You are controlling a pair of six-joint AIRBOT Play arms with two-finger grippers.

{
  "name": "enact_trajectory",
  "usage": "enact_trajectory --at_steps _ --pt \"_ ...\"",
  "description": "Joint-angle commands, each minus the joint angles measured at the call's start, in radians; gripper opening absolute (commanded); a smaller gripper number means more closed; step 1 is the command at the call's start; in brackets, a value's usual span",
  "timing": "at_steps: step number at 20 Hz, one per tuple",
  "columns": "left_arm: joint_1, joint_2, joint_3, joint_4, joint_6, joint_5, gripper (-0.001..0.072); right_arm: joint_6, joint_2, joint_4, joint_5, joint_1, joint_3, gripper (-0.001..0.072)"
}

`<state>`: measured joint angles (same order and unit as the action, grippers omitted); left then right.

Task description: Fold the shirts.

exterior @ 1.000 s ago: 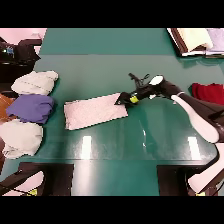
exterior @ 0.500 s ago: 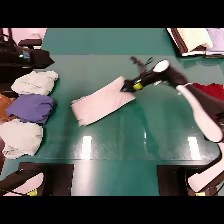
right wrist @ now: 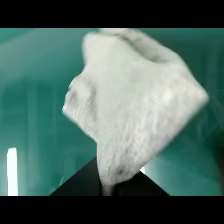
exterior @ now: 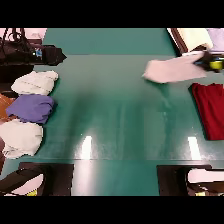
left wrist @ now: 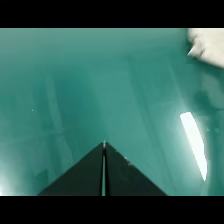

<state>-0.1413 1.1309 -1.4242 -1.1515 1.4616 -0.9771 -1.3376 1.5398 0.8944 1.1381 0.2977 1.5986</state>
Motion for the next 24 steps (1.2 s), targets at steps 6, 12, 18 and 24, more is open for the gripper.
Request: enact_trajectory --at_steps 6,12,18,24 --pt "-0.005 -0.001 0.000 0.023 0.005 0.016 0.0022 -0.008 -0.029 -0.016 -0.008 0.313 0.006 0.0014" --pt "-0.005 -0.001 0.000 0.034 0.005 0.011 0.0023 -0.008 -0.046 -0.051 0.137 0.311 0.165 0.0014" --pt "-0.005 -0.001 0.000 0.034 0.004 -0.023 0.0022 -0.053 -0.188 0.132 0.182 0.328 0.078 0.0013" --pt "-0.005 -0.001 0.000 0.033 -0.004 -0.035 0.0023 -0.071 -0.339 0.365 0.194 0.328 -0.214 0.0014"
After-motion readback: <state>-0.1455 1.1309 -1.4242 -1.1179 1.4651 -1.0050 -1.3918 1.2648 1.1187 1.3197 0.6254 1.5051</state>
